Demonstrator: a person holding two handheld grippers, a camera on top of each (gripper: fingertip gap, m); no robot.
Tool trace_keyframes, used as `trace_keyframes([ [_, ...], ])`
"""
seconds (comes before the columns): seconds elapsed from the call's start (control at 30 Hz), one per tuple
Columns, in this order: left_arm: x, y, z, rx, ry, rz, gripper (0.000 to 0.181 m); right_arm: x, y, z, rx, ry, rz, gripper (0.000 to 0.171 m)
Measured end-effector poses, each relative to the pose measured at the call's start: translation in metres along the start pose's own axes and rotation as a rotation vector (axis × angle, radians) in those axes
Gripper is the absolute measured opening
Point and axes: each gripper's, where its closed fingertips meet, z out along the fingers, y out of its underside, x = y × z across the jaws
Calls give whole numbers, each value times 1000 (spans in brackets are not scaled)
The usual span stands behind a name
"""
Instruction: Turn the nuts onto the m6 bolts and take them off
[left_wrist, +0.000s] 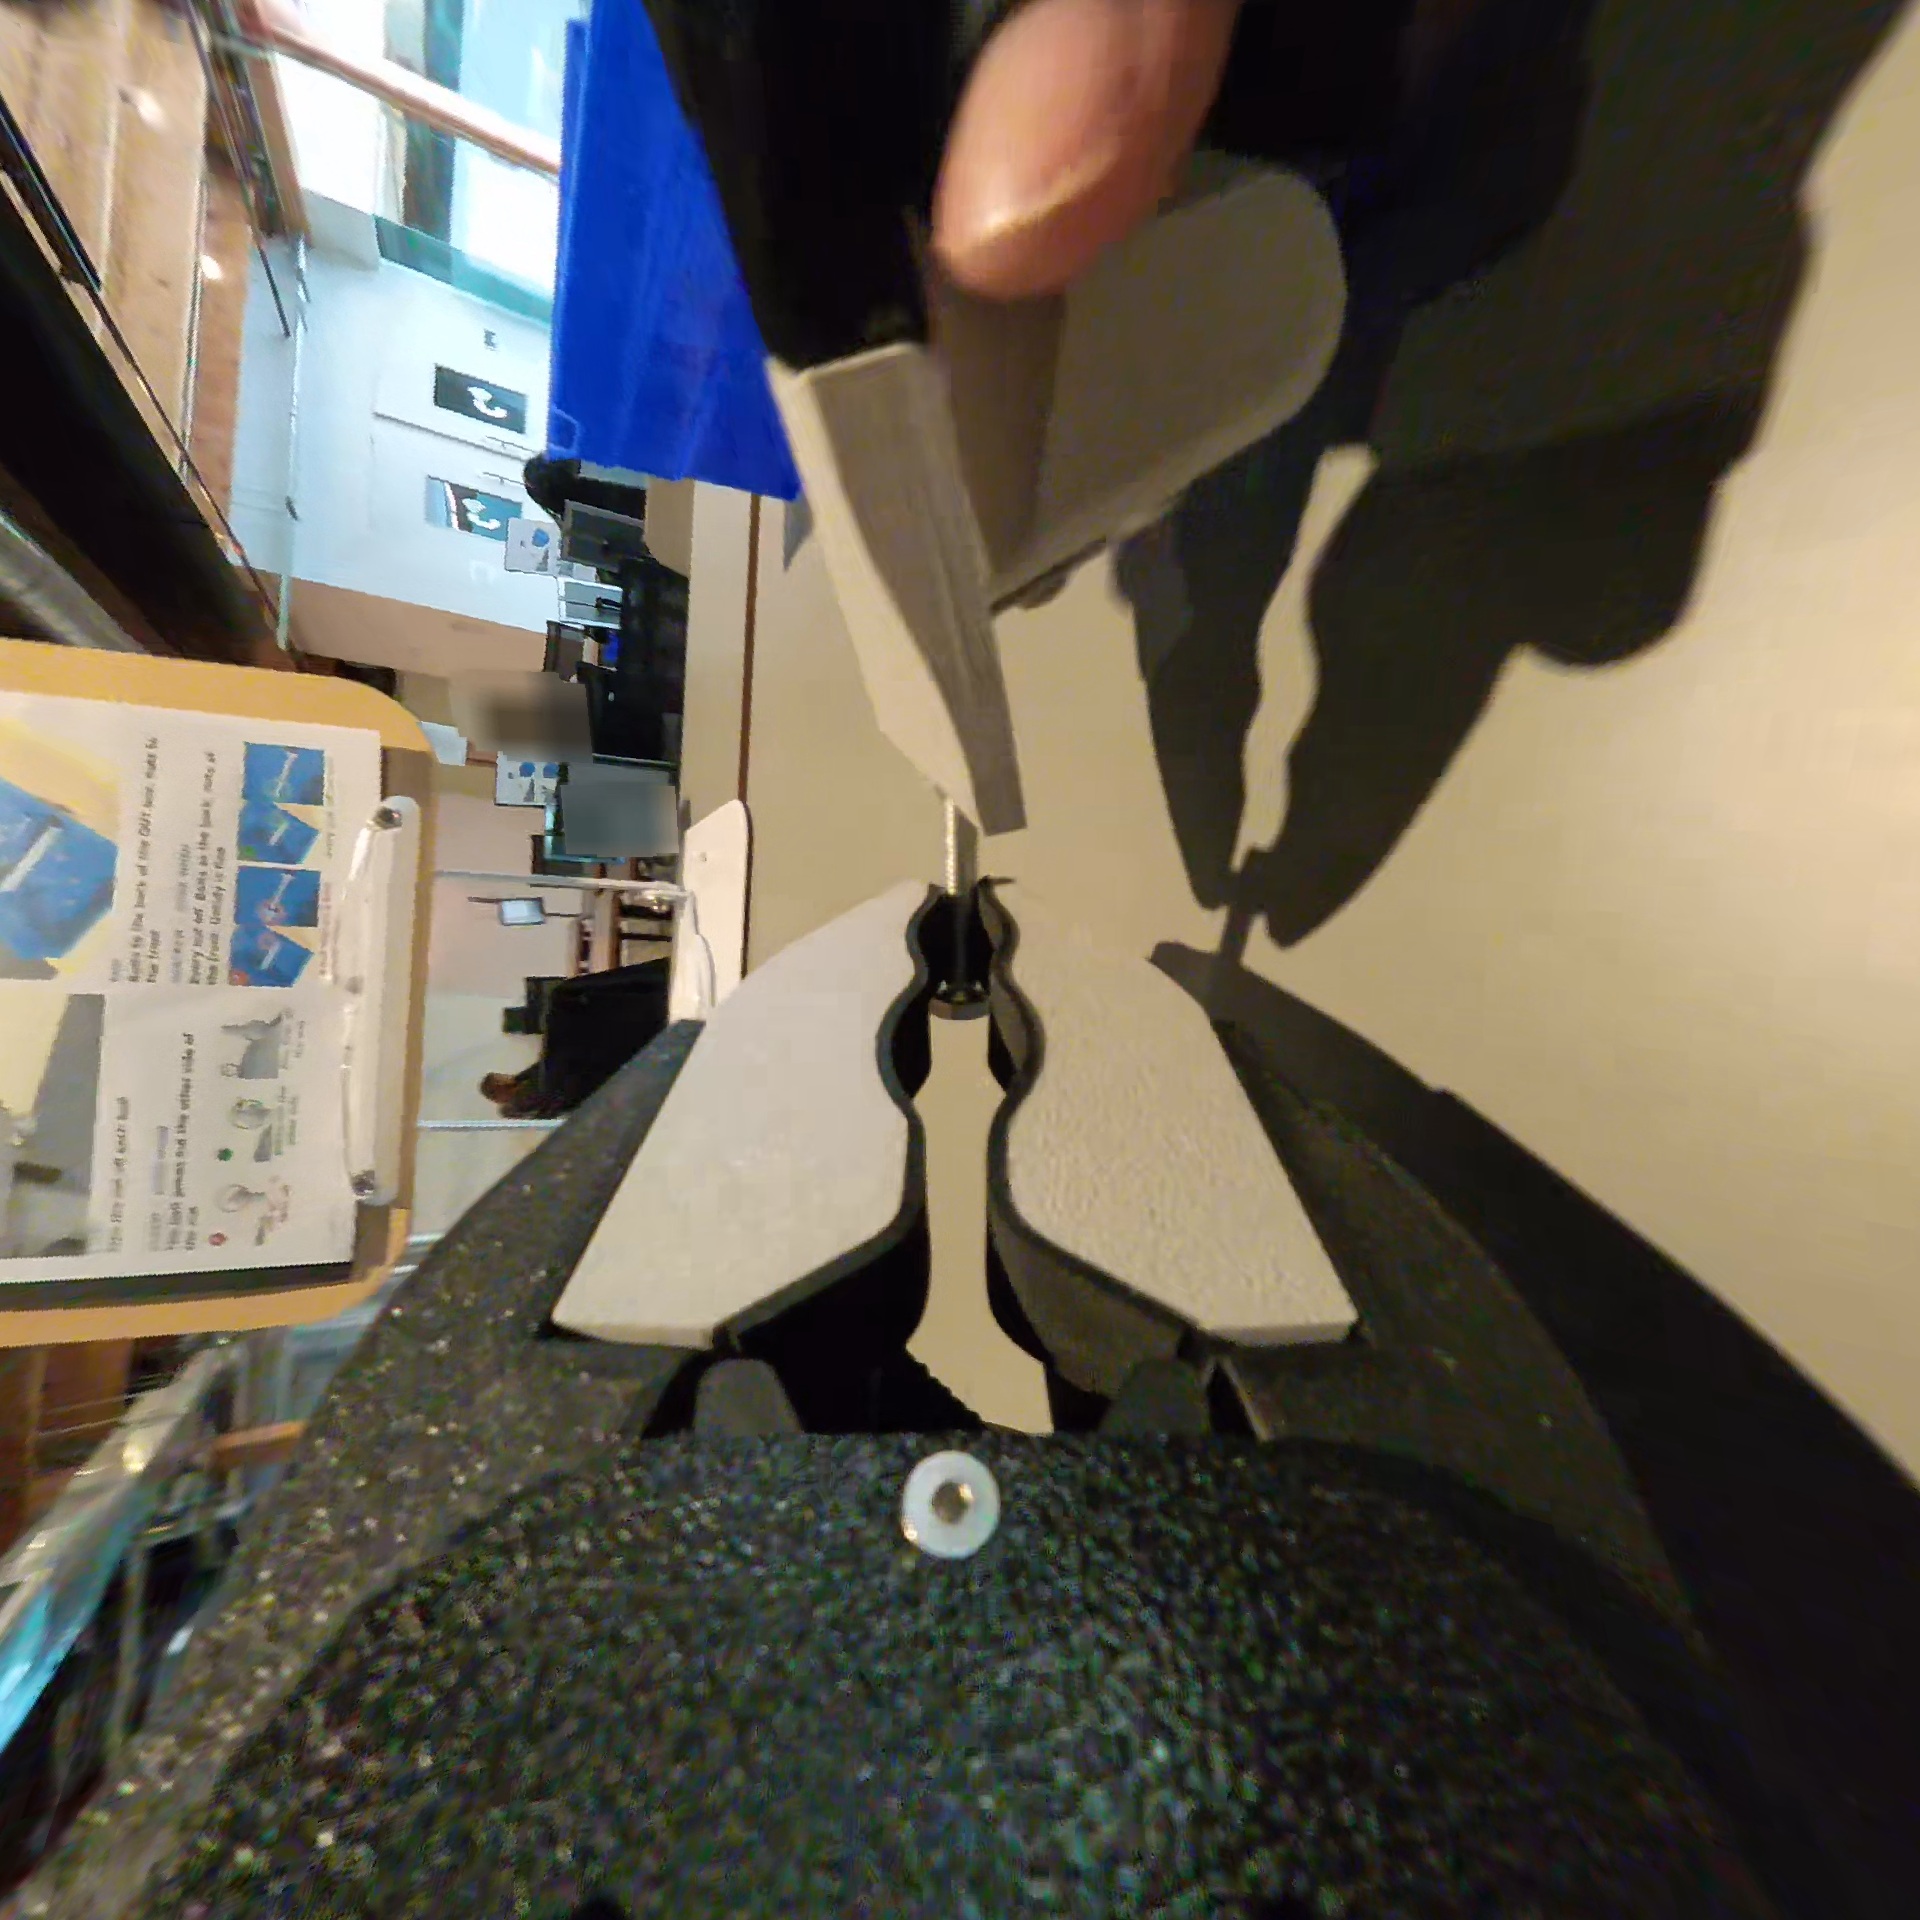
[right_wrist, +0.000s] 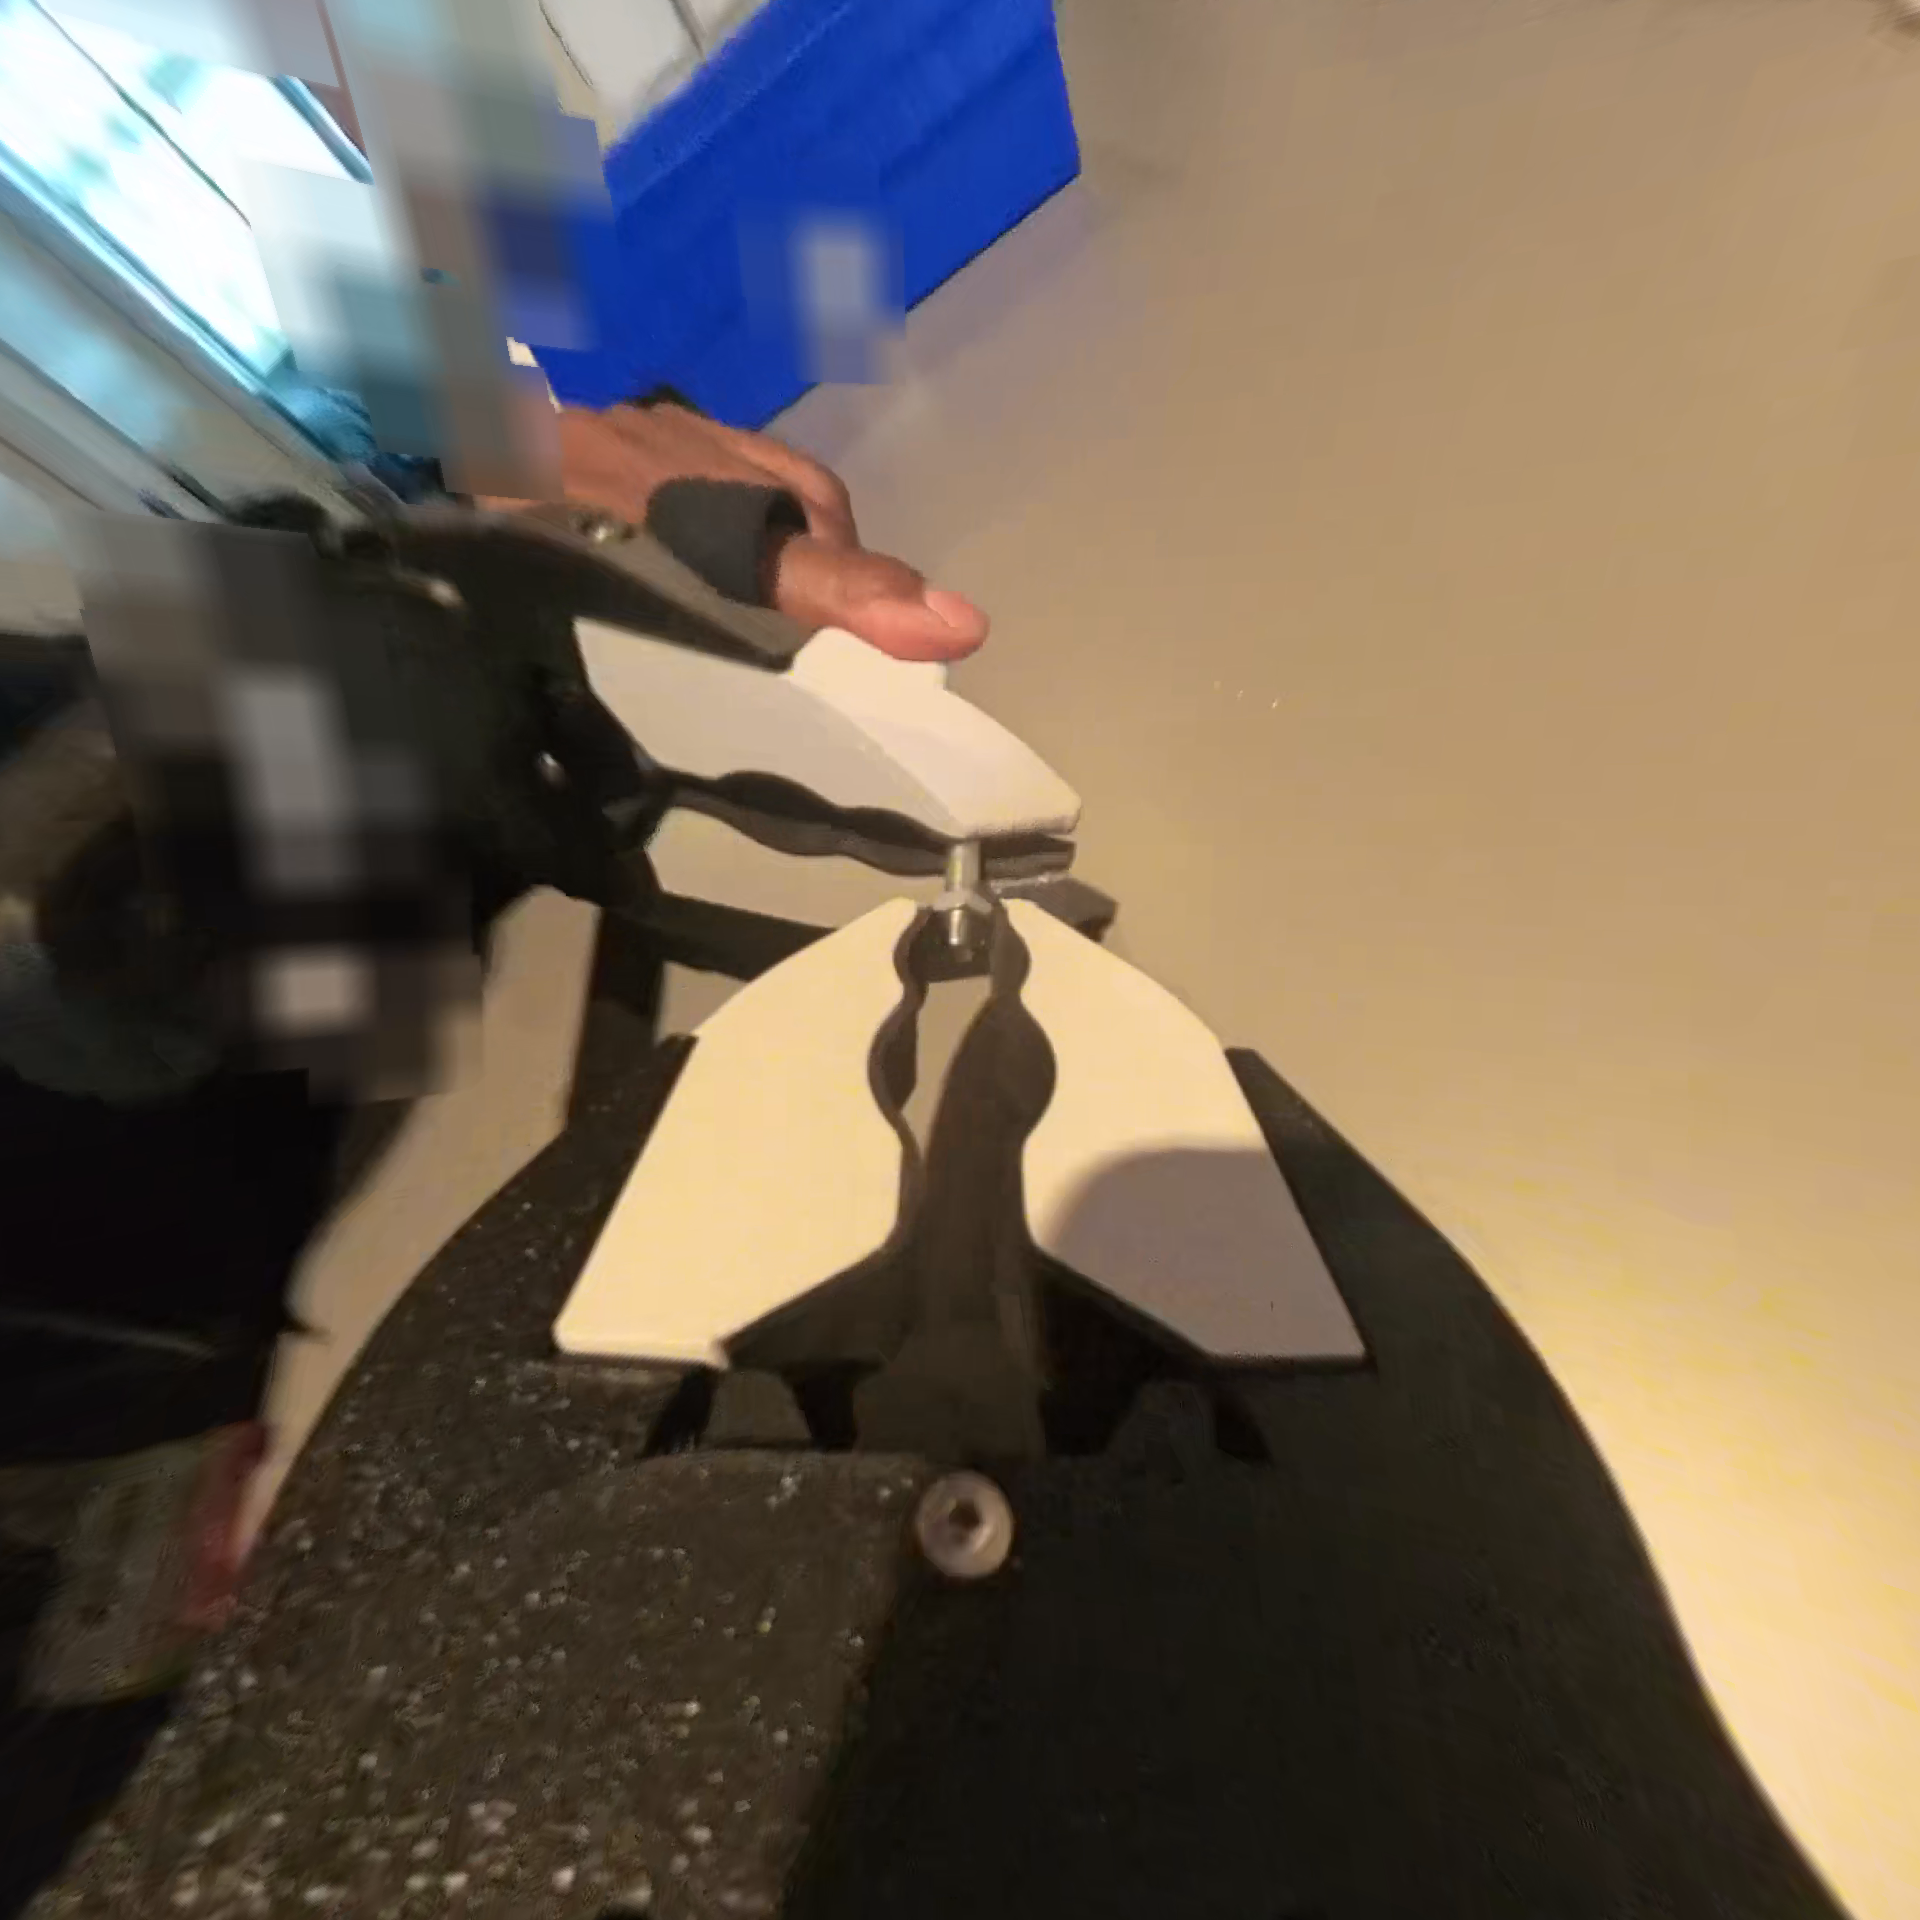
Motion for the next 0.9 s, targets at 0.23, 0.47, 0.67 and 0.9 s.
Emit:
trace_keyframes([
  [0.23, 2, 7, 1, -5, 30, -65, 5, 14, -4, -4, -108, 402, -761, 30],
  [0.47, 6, 5, 1, -5, 50, -45, 6, 9, 1, 3, -142, 440, -886, 11],
  [0.67, 6, 6, 2, -40, 0, 108, 5, 1, 10, 6, -74, 72, 42, 10],
  [0.9, 1, 6, 1, -19, 11, 6, 6, 11, 1, -5, -36, 75, -55, 47],
])
